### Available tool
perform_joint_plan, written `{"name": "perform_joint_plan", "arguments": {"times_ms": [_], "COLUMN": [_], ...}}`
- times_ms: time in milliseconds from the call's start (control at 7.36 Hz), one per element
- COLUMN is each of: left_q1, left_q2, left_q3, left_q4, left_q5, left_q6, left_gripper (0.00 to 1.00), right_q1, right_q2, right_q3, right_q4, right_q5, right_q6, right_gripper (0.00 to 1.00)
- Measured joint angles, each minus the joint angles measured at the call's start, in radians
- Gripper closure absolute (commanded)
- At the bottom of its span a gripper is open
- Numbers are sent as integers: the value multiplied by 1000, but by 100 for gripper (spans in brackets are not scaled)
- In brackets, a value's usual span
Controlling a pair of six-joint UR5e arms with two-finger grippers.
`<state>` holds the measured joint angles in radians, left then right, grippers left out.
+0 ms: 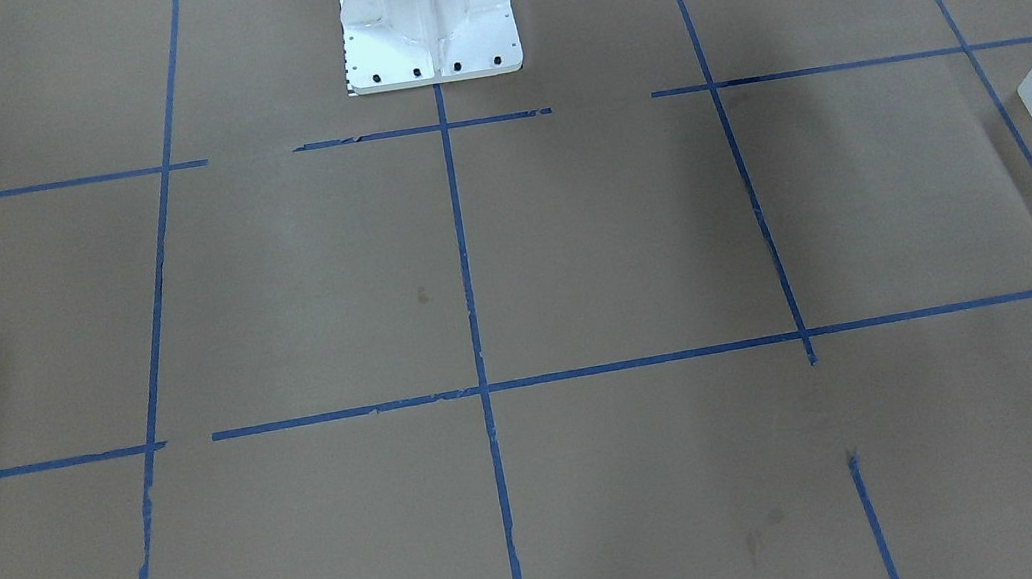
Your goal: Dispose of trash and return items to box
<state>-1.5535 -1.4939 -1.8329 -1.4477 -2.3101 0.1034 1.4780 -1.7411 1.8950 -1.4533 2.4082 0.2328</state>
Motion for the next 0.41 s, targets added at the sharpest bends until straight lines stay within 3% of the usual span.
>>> {"name": "perform_joint_plan", "arguments": {"times_ms": [407], "left_q1": [-1], "left_q2": [42], "left_q3": [-15], "left_q4": [17], "left_q5": [0], "left_q6": [26], "left_gripper": [0], "right_q1": [-4], "right_q2": [-1], "right_q3": [-4], "right_q4": [-1], "right_q5": [-1], "right_q6": [-1], "right_gripper": [0]}}
